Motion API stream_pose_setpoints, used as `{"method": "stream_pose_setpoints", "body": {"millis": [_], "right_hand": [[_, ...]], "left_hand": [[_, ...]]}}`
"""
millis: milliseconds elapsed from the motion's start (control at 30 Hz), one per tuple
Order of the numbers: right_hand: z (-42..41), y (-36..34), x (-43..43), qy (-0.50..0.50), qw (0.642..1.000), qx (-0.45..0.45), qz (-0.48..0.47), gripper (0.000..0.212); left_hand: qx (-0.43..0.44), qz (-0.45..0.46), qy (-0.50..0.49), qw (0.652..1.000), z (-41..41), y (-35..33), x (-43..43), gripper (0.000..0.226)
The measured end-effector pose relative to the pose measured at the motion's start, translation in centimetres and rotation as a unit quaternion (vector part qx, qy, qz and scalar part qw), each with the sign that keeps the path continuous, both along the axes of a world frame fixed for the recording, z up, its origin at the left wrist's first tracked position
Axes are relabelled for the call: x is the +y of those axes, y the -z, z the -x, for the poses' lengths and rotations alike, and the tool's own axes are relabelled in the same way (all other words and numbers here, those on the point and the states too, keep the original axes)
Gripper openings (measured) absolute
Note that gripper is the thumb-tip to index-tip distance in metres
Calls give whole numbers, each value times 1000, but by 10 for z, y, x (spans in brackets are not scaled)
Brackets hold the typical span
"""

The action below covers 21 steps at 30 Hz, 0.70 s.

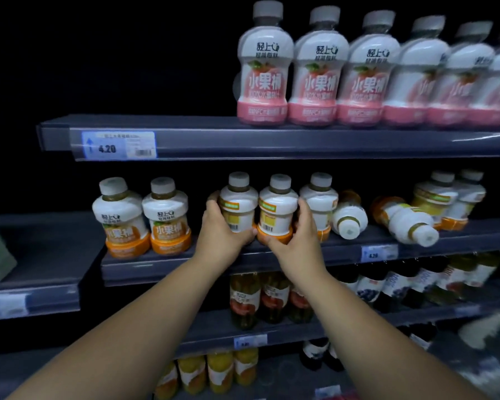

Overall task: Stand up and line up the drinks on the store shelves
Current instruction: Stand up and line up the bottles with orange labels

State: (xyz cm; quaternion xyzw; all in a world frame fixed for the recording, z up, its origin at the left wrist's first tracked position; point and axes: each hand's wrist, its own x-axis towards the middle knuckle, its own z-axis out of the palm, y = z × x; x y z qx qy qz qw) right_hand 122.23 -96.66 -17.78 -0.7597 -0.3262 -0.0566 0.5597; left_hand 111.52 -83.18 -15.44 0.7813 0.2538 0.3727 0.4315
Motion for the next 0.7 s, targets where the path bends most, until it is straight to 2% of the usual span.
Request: {"method": "stream_pose_setpoints", "body": {"millis": [133,233,333,467,567,633,700], "right_hand": [[-9,0,-4,-27,999,2,33,107],[-11,-10,4,-46,997,27,53,106],[-5,-17,12,-18,997,54,44,103],[-2,-19,10,14,996,64,56,107],[-5,-26,5,-11,995,58,79,117],[-8,-26,3,-43,994,51,86,122],[-15,-25,4,-64,993,50,86,127]], "left_hand": [[17,18,-43,999,-5,-1,-4,100],[39,19,-50,998,-7,-6,0,107],[83,4,-57,995,-8,-11,10,113],[113,-11,-46,992,-3,-14,19,89],[96,-7,-16,995,3,-12,21,83],[81,8,12,997,4,-9,20,88],[63,26,12,998,0,-8,16,107]]}}
